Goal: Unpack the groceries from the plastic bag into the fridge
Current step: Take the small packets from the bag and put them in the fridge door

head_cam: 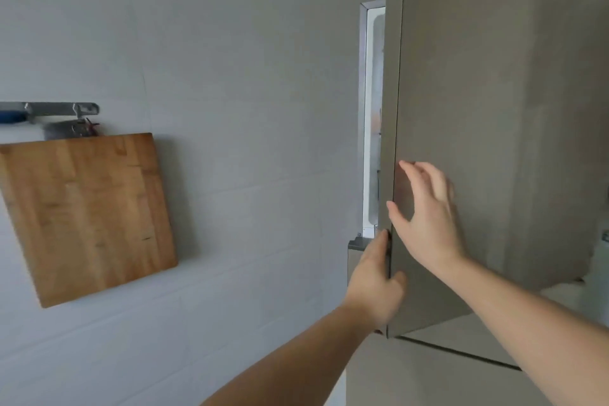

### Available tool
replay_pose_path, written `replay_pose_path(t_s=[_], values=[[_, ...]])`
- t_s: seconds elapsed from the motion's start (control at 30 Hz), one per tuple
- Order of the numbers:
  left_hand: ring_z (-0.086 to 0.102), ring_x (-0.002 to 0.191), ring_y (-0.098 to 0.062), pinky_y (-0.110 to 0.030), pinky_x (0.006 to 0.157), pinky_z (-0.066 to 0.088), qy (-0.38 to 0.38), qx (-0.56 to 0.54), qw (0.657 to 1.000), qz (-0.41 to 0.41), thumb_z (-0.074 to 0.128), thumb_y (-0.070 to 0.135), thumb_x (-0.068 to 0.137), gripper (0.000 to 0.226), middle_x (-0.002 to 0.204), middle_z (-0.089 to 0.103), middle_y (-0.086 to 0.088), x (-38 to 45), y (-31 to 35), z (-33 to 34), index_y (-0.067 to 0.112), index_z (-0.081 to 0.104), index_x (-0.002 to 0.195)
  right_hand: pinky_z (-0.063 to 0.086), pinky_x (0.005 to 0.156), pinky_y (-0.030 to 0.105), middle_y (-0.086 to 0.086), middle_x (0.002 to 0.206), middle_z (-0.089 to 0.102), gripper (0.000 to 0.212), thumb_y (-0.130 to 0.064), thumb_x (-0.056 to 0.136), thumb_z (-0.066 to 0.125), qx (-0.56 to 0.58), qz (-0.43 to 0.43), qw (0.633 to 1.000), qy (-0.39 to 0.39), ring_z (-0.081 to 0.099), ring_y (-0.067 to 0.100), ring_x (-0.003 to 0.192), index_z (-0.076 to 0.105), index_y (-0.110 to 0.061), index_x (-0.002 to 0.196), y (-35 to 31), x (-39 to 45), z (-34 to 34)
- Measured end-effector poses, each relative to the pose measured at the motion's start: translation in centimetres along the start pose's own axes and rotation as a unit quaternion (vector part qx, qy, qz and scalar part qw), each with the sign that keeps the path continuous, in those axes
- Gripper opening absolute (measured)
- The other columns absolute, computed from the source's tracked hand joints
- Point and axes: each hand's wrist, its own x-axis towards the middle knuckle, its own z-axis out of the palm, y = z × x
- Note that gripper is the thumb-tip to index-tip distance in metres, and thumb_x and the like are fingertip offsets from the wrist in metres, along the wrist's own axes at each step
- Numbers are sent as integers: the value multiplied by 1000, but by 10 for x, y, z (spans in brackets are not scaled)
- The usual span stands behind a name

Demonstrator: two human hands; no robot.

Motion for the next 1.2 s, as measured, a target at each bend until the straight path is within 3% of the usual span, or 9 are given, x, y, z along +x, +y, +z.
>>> replay_pose_path(t_s=[0.07,0.13,0.17,0.27,0.43,0.53,0.77,1.03,1.2], values=[[36,114,24,5,92,28,27,-18,999,-34,44,5,90,67,126,38,38,24,-11,-1,27,24,151,42,102,45,5,137,41,63,-15,78,73,7,-23,1000,0,39,26,123,49,-17,136,8,15,29],[28,139,3,-21,114,28,51,-41,996,-65,45,6,90,73,153,29,20,52,-22,-7,25,16,154,43,100,47,5,139,41,61,-14,76,74,7,-44,999,-16,40,29,122,52,-16,133,21,30,56],[27,142,-4,-28,115,29,61,-54,993,-84,46,6,91,73,156,27,13,68,-31,-10,25,16,154,43,100,47,6,141,41,58,-13,77,73,2,-55,998,-30,40,30,123,54,-16,131,30,36,69],[37,135,-5,-17,96,39,82,-88,985,-120,46,2,91,69,147,40,10,110,-51,-18,26,24,152,42,99,46,7,149,37,51,-11,79,68,-62,-94,989,-96,33,29,133,57,-17,128,59,51,98],[39,136,-13,-22,94,38,76,-115,979,-152,52,1,88,77,149,39,4,168,-78,-28,29,20,153,40,98,48,9,150,38,71,-6,56,79,-196,-129,955,-184,31,29,134,60,-22,122,106,67,136],[39,136,-14,-23,95,41,77,-124,977,-155,55,4,86,79,149,40,3,200,-93,-32,30,21,153,29,96,44,10,148,41,78,-6,48,82,-248,-150,940,-182,32,28,133,61,-22,121,126,82,155],[44,126,-8,-7,72,41,56,-139,980,-127,56,2,86,69,135,49,10,254,-130,-44,29,33,146,25,107,51,14,150,38,74,-19,58,79,-317,-199,910,-182,33,33,136,58,-18,129,154,105,184],[49,121,-5,-8,73,44,2,-136,986,-101,57,7,86,61,128,55,16,298,-157,-57,37,42,137,28,107,54,14,150,39,73,-21,59,76,-362,-193,897,-164,36,35,135,57,-18,129,173,124,214],[49,118,1,-7,72,46,-14,-131,989,-72,55,3,88,61,124,51,24,303,-171,-60,41,42,133,21,111,58,15,153,34,71,-28,64,71,-373,-176,902,-130,34,36,138,55,-16,132,177,118,228]])
